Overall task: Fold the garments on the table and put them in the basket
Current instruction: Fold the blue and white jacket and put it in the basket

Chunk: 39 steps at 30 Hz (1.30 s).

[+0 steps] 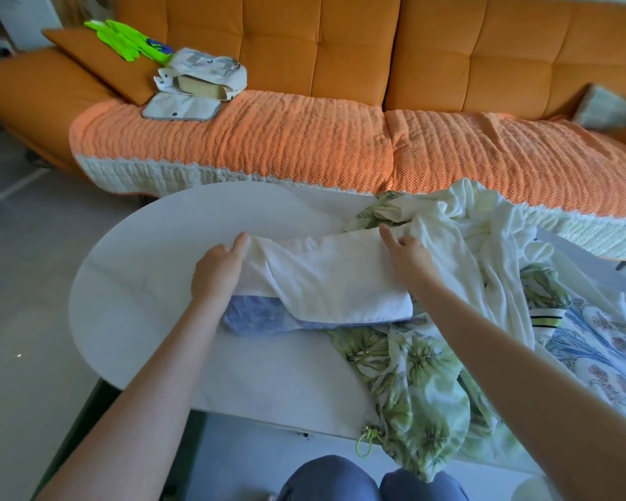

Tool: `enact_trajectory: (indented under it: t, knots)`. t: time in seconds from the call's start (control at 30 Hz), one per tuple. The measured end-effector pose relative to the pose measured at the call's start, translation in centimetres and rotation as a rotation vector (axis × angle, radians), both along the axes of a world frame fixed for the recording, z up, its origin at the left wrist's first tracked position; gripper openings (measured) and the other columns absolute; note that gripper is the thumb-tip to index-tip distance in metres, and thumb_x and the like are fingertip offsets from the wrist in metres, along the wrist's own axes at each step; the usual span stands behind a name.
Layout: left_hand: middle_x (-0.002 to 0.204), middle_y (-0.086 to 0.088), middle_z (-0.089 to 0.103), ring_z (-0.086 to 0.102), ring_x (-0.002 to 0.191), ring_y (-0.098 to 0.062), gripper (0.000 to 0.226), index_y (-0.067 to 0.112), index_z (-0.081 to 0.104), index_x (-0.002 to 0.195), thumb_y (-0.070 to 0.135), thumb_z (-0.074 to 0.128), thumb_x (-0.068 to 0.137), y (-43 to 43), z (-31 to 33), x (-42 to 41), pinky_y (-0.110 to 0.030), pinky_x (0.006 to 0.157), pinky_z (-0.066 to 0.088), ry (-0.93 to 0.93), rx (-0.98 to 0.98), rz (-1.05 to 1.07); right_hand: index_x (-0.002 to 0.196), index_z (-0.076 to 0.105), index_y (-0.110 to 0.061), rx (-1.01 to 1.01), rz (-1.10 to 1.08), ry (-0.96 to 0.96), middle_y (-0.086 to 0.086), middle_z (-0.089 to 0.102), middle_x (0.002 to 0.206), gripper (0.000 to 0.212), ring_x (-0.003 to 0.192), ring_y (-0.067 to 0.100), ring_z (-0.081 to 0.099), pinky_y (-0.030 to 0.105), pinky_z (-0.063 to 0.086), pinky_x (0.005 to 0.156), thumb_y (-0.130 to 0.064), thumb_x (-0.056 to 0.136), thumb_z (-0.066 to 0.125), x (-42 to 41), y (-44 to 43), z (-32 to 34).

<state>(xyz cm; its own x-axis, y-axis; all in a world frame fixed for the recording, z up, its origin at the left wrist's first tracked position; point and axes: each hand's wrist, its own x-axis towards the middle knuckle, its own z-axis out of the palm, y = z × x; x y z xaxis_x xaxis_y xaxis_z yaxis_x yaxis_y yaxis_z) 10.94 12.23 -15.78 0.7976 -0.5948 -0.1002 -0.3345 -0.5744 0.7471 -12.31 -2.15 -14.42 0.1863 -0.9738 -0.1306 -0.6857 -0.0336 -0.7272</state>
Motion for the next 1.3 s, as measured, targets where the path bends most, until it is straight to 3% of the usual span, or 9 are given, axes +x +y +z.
enact_trajectory:
  t: [0.1,0.27,0.43,0.63,0.8,0.9,1.03,1.17,1.3]
  knots:
    - [0.080,-0.009,0.056,0.058,0.093,-0.033,0.039,0.011,0.054,0.073,0.046,0.052,0.090,-1.8,-0.5,0.5,-0.031,0.071,0.037,-0.036,-0.006,-0.025,0.069,0.052,-0.015,0.026,-0.018,-0.082,0.001,0.052,0.067,0.049,0.063,0.019,0.052,0.032,0.044,0.062,-0.059,0.089,0.042,1.4,-1.4,0.1]
    - [0.088,-0.014,0.055,0.055,0.093,-0.033,0.027,0.004,0.051,0.082,0.027,0.047,0.095,-1.9,-1.8,0.4,-0.030,0.069,0.032,0.004,-0.137,0.162,0.054,0.040,-0.012,-0.017,-0.146,-0.111,0.002,0.042,0.054,0.044,0.051,0.020,0.041,0.027,0.034,0.053,-0.029,0.094,0.049,2.0,-2.1,-1.9]
    - [0.103,-0.028,0.061,0.056,0.099,-0.038,0.033,-0.008,0.060,0.094,0.021,0.043,0.097,-1.1,-3.4,1.0,-0.036,0.076,0.038,0.048,-0.095,0.176,0.111,0.055,0.002,0.040,-0.170,0.022,0.016,0.059,0.100,0.032,0.094,0.033,0.058,0.033,0.043,0.073,-0.024,0.097,0.043,2.1,-2.3,-2.5]
    - [0.113,-0.018,0.059,0.054,0.107,-0.036,0.037,0.000,0.054,0.110,0.033,0.042,0.097,-0.3,-1.5,0.2,-0.036,0.082,0.038,-0.069,-0.081,0.111,0.113,0.055,-0.001,-0.079,-0.085,0.075,0.014,0.057,0.109,0.042,0.097,0.030,0.054,0.033,0.040,0.074,-0.033,0.100,0.033,1.7,-1.3,-0.8]
    - [0.135,-0.011,0.051,0.041,0.130,-0.030,0.047,0.008,0.055,0.127,0.037,0.037,0.095,2.3,-0.7,-3.9,-0.038,0.107,0.030,-0.513,-0.280,-0.320,0.143,0.035,-0.024,-0.607,0.343,0.193,-0.006,0.022,0.153,0.053,0.144,0.016,0.011,0.036,0.010,0.117,-0.050,0.098,0.024,1.2,4.1,0.4]
    - [0.155,0.001,0.022,0.011,0.145,-0.017,0.085,0.022,0.030,0.146,0.071,0.004,0.082,3.7,-3.1,-5.6,-0.034,0.115,0.011,-0.516,-0.053,-0.576,0.149,0.015,-0.031,-0.456,0.647,0.362,-0.008,0.002,0.157,0.070,0.145,0.010,-0.004,0.032,-0.003,0.118,-0.065,0.088,0.008,0.3,6.0,-1.8]
    - [0.158,0.006,0.001,-0.007,0.144,-0.008,0.104,0.028,0.004,0.149,0.083,-0.022,0.064,3.8,-5.4,-4.7,-0.028,0.115,-0.002,-0.502,0.054,-0.655,0.149,0.008,-0.035,-0.348,0.665,0.403,-0.008,0.003,0.158,0.075,0.145,0.008,-0.005,0.028,-0.006,0.117,-0.069,0.082,0.002,0.1,5.3,-4.0]
    - [0.158,0.010,-0.008,-0.014,0.142,-0.001,0.098,0.027,0.004,0.149,0.086,-0.001,0.071,5.1,-4.2,-4.0,-0.026,0.113,-0.010,-0.404,-0.086,-0.650,0.149,-0.004,-0.031,-0.293,0.736,0.305,-0.006,-0.013,0.157,0.070,0.143,0.009,-0.017,0.035,-0.007,0.118,-0.061,0.091,0.019,-0.5,5.0,-2.7]
    - [0.145,-0.004,0.033,0.030,0.133,-0.015,0.093,0.016,0.035,0.138,0.067,0.063,0.065,8.5,-4.1,-3.3,-0.032,0.107,0.025,-0.492,-0.274,-0.538,0.150,-0.005,-0.028,-0.572,0.784,0.384,-0.001,-0.004,0.157,0.097,0.144,0.015,-0.006,0.039,-0.002,0.118,-0.075,0.076,0.037,-3.6,6.3,-1.2]
